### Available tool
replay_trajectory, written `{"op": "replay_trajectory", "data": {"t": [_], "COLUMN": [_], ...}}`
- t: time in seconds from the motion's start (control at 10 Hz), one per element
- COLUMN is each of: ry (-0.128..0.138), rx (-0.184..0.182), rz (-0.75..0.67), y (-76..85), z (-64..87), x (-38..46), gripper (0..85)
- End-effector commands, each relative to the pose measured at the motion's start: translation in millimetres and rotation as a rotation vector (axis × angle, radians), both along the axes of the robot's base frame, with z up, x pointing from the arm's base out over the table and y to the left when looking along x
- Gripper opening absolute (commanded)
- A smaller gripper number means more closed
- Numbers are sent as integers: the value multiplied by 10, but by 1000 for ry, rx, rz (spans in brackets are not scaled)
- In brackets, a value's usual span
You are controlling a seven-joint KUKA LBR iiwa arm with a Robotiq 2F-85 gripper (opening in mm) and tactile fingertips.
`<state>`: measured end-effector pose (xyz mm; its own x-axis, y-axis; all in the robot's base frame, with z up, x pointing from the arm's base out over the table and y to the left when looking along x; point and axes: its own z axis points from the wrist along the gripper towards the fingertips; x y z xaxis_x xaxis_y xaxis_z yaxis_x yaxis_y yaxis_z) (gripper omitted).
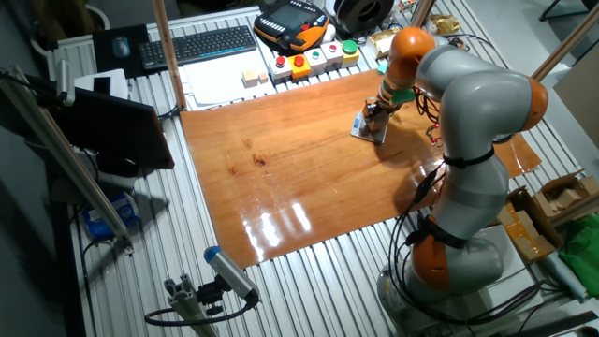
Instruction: Place the block on the scale
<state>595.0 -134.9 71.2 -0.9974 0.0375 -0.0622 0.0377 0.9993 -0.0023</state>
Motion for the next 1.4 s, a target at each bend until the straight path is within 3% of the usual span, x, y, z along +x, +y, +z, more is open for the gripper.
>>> {"op": "replay_trajectory", "data": {"t": [0.0,0.6,1.3], "ry": [-1,0,-18], "rx": [0,5,9], "rz": [0,3,0], "y": [0,14,12], "z": [-1,-37,-88], "x": [0,2,4], "gripper": [7,7,7]}}
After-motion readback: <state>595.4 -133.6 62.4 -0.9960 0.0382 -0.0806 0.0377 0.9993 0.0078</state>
